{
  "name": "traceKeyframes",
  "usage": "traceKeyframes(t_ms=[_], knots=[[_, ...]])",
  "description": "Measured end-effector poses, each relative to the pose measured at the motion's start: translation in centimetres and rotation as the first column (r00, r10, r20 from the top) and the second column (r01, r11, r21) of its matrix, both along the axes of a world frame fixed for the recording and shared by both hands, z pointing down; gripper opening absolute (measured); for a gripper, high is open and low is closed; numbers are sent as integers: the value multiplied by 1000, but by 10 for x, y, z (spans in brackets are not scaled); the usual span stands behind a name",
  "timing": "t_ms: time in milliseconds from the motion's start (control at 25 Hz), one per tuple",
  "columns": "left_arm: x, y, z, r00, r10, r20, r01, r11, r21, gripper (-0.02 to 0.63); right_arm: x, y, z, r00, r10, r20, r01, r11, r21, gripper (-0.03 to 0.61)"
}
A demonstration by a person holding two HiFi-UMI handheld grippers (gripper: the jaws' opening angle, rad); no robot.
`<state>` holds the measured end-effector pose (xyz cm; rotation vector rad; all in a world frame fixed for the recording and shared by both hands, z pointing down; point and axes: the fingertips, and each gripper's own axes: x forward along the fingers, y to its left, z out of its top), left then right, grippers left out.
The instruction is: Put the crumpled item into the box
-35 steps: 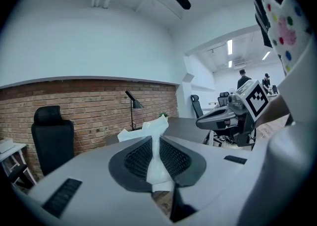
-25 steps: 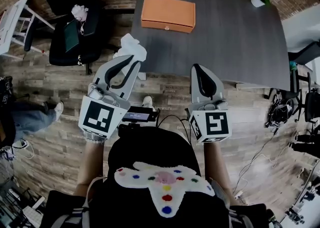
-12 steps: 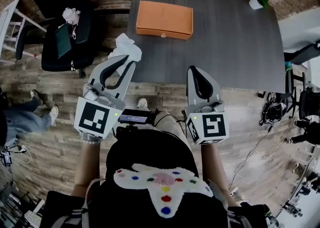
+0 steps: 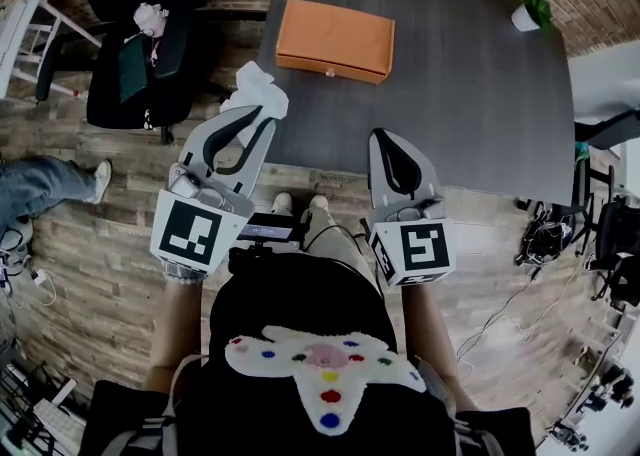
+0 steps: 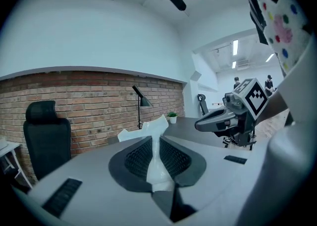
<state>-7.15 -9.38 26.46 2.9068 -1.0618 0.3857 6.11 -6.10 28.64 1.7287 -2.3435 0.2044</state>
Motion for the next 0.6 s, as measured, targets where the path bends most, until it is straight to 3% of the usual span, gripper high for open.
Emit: traceKeyframes(t_ms=[320,520,600], knots=[[1,-4,5,1000,-26,6,27,999,-19,46,0,-10,12,1000,-19,17,20,1000,-17,8],[0,-14,9,999,-36,11,36,999,-34,46,7,-24,22,999,22,45,-20,999,-45,8],[0,-18,12,999,-39,14,39,999,-36,46,8,-30,28,998,18,52,-15,998,-63,74]])
